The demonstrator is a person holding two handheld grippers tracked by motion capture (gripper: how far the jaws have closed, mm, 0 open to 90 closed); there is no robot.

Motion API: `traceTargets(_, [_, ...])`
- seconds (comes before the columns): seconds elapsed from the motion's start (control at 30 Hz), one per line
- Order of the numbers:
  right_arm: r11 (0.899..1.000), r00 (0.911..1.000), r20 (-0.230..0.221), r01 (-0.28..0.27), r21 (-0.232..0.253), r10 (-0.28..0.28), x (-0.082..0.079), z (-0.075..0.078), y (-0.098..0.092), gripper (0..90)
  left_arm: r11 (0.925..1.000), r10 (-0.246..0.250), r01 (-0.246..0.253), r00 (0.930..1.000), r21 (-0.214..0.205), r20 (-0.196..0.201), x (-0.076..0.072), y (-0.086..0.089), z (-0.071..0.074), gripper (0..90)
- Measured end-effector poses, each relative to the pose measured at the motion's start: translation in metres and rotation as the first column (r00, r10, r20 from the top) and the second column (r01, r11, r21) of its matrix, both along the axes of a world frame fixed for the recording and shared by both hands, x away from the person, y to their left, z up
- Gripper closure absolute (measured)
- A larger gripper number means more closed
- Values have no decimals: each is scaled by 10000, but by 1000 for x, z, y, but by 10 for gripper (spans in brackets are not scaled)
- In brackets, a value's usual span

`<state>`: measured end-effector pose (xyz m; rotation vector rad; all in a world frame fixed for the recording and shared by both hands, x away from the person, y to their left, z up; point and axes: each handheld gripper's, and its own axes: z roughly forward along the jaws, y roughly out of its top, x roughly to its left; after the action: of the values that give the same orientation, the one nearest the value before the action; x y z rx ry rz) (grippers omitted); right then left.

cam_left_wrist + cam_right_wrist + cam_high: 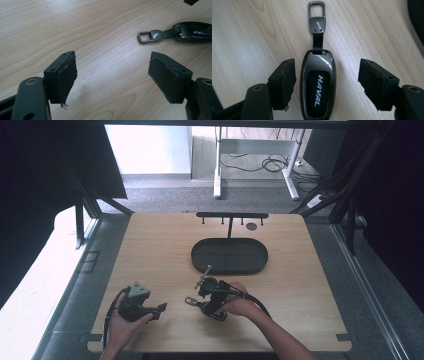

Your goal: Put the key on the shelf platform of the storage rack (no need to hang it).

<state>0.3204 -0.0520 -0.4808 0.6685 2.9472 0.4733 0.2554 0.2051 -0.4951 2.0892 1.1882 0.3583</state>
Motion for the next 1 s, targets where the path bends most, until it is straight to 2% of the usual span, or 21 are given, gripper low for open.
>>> traceTargets(0.17, [9994,9999,-87,78,-343,-81,1,-10,0,304,10000,11,-11,10000,29,-35,1,0,-1,231])
traceTargets(0.73, [9982,9991,-420,-91,-594,66,3,-26,-1,363,9998,-1,2,10000,207,-53,1,-3,-3,232])
traceTargets(1.0, [9985,9991,-421,-77,-536,54,2,-25,-2,471,9997,-23,24,10000,235,-33,0,-5,-3,232])
